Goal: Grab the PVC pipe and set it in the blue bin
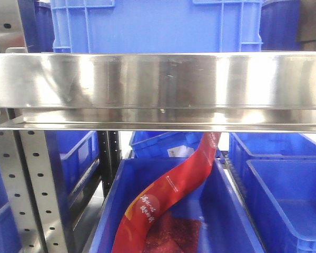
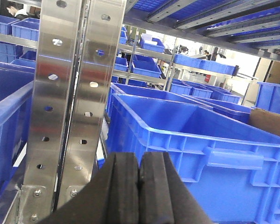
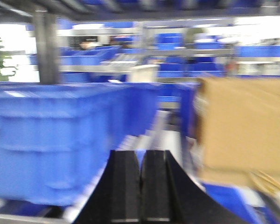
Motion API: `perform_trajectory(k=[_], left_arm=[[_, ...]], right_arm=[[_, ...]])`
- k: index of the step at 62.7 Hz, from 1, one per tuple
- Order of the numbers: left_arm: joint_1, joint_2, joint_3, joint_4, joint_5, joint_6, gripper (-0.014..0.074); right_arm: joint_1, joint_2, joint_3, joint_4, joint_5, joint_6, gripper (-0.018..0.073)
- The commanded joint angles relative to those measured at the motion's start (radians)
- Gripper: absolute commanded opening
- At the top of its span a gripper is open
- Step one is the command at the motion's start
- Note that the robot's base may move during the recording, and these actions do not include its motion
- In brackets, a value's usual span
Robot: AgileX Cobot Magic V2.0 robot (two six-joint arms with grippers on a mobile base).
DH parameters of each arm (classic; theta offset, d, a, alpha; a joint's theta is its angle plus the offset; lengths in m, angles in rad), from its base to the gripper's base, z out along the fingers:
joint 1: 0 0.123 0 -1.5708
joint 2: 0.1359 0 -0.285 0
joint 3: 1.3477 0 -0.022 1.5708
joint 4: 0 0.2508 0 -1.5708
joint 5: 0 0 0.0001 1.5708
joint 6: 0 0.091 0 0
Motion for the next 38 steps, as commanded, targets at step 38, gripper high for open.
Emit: perform_trajectory(k=[38], left_arm=[[0.003, -0.007, 0.002, -0.006, -0.019, 0.0, -0.0111]], right_arm=[[-0.064, -0.259, 0.281, -0.049, 0.019, -0.004, -0.0167]])
